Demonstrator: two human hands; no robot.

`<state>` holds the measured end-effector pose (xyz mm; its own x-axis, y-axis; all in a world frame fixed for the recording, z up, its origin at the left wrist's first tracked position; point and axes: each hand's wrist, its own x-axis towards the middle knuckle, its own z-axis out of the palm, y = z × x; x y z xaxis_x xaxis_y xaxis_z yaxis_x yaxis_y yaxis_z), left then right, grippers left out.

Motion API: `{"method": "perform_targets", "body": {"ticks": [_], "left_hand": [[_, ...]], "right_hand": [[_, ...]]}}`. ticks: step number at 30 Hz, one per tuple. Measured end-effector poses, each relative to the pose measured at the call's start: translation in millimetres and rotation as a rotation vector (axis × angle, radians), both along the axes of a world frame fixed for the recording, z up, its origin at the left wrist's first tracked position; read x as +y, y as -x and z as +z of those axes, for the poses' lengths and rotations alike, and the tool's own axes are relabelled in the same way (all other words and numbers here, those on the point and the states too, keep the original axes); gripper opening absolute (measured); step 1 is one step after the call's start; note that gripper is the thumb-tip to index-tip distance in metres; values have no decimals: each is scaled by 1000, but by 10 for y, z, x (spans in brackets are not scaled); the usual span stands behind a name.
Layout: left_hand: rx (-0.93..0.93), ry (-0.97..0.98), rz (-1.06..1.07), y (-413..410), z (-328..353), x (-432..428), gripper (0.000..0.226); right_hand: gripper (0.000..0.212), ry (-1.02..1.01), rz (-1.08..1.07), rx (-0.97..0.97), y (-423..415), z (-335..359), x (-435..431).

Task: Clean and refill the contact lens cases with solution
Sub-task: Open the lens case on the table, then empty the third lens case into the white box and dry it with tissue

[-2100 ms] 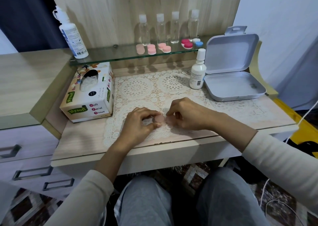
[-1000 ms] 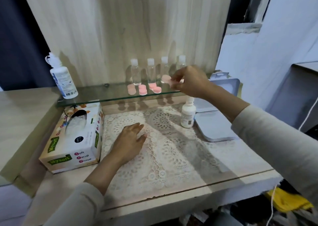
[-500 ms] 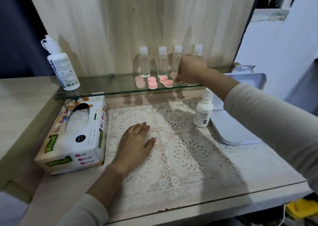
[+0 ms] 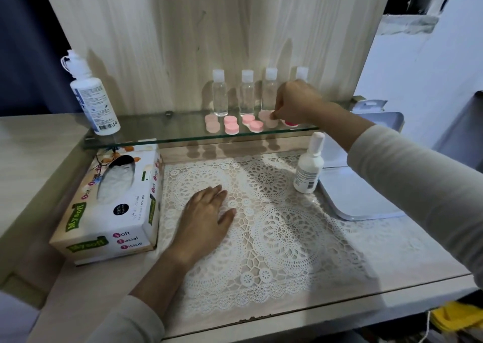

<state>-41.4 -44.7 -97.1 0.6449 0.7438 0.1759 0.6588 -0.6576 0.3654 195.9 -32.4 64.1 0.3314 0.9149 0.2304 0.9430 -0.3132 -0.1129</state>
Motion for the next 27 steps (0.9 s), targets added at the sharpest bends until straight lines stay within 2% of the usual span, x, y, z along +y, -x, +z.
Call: {"method": "perform_targets", "body": {"ticks": [2,5,12,27], "left_hand": [[-6,-1,0,1,-3,5,55],[-7,0,-2,3,-16,16,55],[-14,4,0,3,-15,16,55],[-13,-21,-7,5,-26,19,55]], "right_hand": [[18,-20,-18,27,-57,28,-29],[17,16,-35,-11,-113,62,-95],[35,104,-20,-66,-178,3,-136],[23,-90,-9,2,-190,-46,-171]]}}
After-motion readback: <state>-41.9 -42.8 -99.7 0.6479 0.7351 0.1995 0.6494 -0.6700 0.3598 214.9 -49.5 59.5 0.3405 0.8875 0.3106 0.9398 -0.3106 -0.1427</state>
